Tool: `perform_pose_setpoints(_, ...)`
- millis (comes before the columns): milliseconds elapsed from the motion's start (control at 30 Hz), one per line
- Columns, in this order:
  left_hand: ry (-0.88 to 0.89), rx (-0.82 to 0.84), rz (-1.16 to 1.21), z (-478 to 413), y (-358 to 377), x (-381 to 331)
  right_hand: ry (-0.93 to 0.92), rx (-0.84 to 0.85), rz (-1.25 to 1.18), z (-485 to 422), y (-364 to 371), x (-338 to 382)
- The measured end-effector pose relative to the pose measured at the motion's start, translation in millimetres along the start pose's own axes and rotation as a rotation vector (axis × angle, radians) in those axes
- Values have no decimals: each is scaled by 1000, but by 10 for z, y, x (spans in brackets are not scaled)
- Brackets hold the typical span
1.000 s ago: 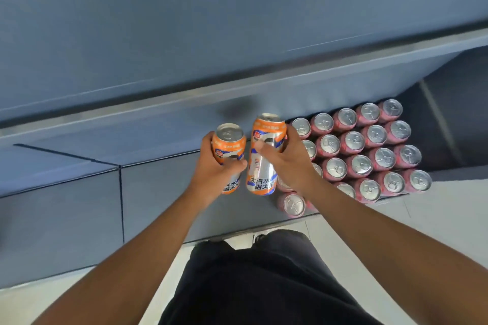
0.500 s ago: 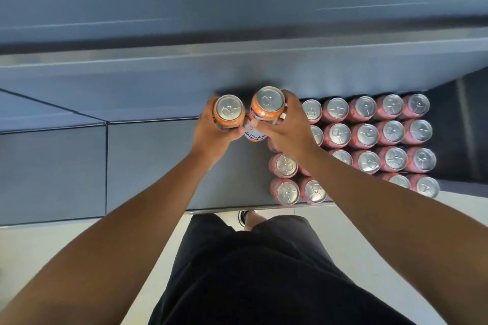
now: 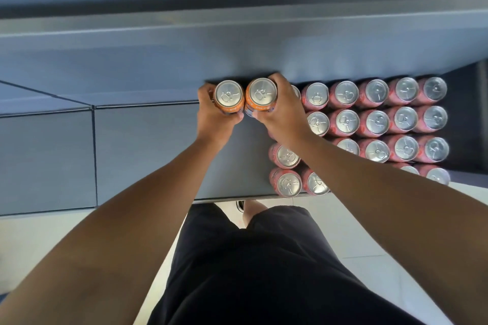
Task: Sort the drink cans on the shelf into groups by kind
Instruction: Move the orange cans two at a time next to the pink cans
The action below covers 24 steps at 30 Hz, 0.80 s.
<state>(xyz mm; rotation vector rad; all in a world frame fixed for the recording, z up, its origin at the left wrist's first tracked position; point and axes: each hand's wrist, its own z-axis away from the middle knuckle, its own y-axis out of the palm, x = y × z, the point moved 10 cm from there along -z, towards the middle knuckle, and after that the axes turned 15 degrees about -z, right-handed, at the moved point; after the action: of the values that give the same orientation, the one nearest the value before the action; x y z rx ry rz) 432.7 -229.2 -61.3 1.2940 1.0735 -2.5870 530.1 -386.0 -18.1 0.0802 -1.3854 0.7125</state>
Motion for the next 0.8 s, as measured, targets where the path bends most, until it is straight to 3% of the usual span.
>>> perform_pose_setpoints(167, 28, -37, -45, -48, -37, 64, 9, -33, 253, 28, 49, -15)
perform_pose_setpoints(400, 62, 72, -60, 10, -50, 33, -30, -49, 402, 86, 28, 48)
perform_pose_setpoints(633, 180, 109, -431, 312, -477, -91, -282, -41, 504, 314, -25, 475)
perform_pose_setpoints(800, 359, 58, -776, 664, -856, -227, -481, 59, 527, 461, 120, 801)
